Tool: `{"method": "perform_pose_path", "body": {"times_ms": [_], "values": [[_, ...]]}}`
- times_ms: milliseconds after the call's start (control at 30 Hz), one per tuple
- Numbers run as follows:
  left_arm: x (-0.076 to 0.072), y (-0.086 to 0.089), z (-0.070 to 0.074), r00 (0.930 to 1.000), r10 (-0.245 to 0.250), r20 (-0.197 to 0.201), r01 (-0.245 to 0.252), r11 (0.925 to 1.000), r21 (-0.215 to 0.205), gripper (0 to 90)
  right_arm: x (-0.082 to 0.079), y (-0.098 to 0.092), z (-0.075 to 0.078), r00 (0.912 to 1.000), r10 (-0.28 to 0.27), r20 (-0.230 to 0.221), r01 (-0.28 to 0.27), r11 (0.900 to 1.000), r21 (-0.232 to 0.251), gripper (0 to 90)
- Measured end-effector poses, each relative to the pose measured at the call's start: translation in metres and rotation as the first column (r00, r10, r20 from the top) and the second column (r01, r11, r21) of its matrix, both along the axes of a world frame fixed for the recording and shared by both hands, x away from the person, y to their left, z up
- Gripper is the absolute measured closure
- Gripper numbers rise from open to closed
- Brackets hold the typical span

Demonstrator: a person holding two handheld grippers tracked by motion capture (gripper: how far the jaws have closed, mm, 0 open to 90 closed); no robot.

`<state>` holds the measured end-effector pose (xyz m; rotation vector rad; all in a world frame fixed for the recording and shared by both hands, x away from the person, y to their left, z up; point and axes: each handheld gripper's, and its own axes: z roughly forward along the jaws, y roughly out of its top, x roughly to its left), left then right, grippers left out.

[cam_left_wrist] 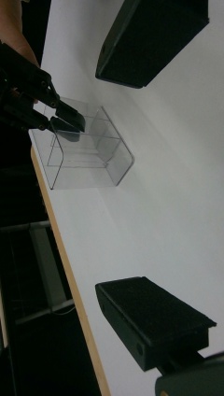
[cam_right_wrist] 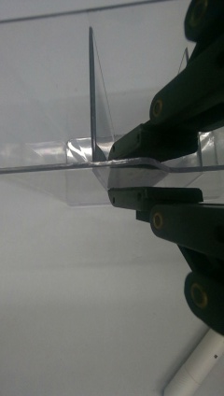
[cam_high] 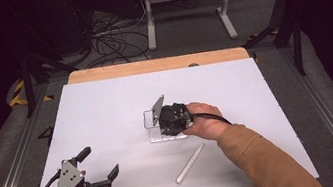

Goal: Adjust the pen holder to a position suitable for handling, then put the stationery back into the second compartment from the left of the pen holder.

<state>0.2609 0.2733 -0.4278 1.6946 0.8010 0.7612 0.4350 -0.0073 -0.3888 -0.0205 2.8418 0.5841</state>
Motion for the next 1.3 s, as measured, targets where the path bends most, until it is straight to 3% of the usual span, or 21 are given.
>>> {"method": "perform_pose_path", "body": {"times_ms": [133, 267, 367, 467, 533, 667, 700, 733, 767, 800, 867, 900, 933, 1067, 1233, 1267, 1300], "values": [[0.0, 0.0, 0.0, 1.0, -0.001, 0.001, 0.001, 1.0, 0.002, 2.9, 0.0, -0.006, 0.008, 0.9998, -0.009, -0.018, 0.01, 0.998, 0.056, 62.8], [0.001, 0.0, 0.0, 1.0, 0.001, 0.0, -0.001, 1.0, 0.001, 2.9, -0.004, -0.015, 0.023, 0.9998, -0.014, -0.011, 0.015, 0.988, 0.152, 48.4], [0.001, 0.001, 0.0, 1.0, 0.002, 0.0, -0.002, 1.0, 0.0, 2.9, -0.01, -0.025, 0.035, 0.9996, -0.026, -0.01, 0.027, 0.973, 0.231, 39.1], [0.001, 0.0, 0.0, 1.0, 0.001, 0.0, -0.001, 1.0, 0.001, 2.9, -0.016, -0.038, 0.046, 0.9991, -0.027, -0.033, 0.036, 0.948, 0.315, 33.5], [0.001, 0.0, 0.0, 1.0, 0.003, 0.001, -0.003, 1.0, 0.001, 2.9, -0.018, -0.041, 0.049, 0.9991, -0.028, -0.032, 0.037, 0.943, 0.329, 31.4], [0.0, -0.001, 0.0, 1.0, 0.004, 0.001, -0.004, 1.0, 0.002, 2.9, -0.026, -0.053, 0.056, 0.9983, -0.058, -0.007, 0.056, 0.918, 0.393, 25.2], [0.0, -0.001, 0.0, 1.0, 0.004, 0.001, -0.004, 1.0, 0.002, 2.9, -0.026, -0.053, 0.056, 0.9983, -0.058, -0.007, 0.056, 0.918, 0.393, 25.2], [0.0, -0.001, 0.0, 1.0, 0.005, 0.002, -0.005, 1.0, 0.002, 2.9, -0.027, -0.055, 0.058, 0.9983, -0.058, -0.004, 0.055, 0.915, 0.401, 24.3], [0.0, -0.001, 0.0, 1.0, 0.005, 0.001, -0.005, 1.0, 0.001, 2.9, -0.029, -0.059, 0.06, 0.9982, -0.059, -0.005, 0.056, 0.905, 0.422, 22.5], [0.0, 0.0, 0.0, 1.0, 0.004, 0.0, -0.004, 1.0, 0.001, 2.9, -0.029, -0.059, 0.06, 0.9982, -0.059, -0.005, 0.056, 0.905, 0.422, 22.5], [0.001, -0.001, 0.0, 1.0, 0.005, 0.001, -0.005, 1.0, 0.002, 2.9, -0.032, -0.062, 0.062, 0.9978, -0.066, -0.011, 0.064, 0.895, 0.441, 20.6], [0.001, -0.001, 0.0, 1.0, 0.004, 0.002, -0.004, 1.0, 0.001, 2.9, -0.034, -0.066, 0.063, 0.9975, -0.071, -0.005, 0.066, 0.886, 0.459, 18.5], [0.001, -0.001, 0.001, 1.0, 0.005, 0.002, -0.005, 1.0, -0.001, 2.9, -0.034, -0.066, 0.063, 0.9975, -0.071, -0.005, 0.066, 0.886, 0.459, 18.5], [0.002, -0.003, 0.0, 1.0, 0.005, -0.004, -0.005, 1.0, 0.003, 2.9, -0.04, -0.076, 0.065, 0.9959, -0.091, -0.001, 0.079, 0.859, 0.507, 13.9], [0.002, -0.003, 0.002, 0.9999, 0.012, -0.008, -0.012, 0.9999, -0.011, 2.9, -0.046, -0.094, 0.066, 0.991, -0.134, 0.01, 0.103, 0.809, 0.579, 6.2], [0.002, -0.003, 0.002, 0.9998, 0.013, -0.014, -0.013, 0.9998, -0.016, 2.9, -0.048, -0.099, 0.066, 0.989, -0.147, 0.01, 0.113, 0.797, 0.593, 4.8], [0.003, -0.004, 0.003, 0.9997, 0.014, -0.022, -0.015, 0.9997, -0.022, 2.9, -0.051, -0.109, 0.065, 0.9852, -0.171, 0.005, 0.129, 0.764, 0.632, 2.8]]}}
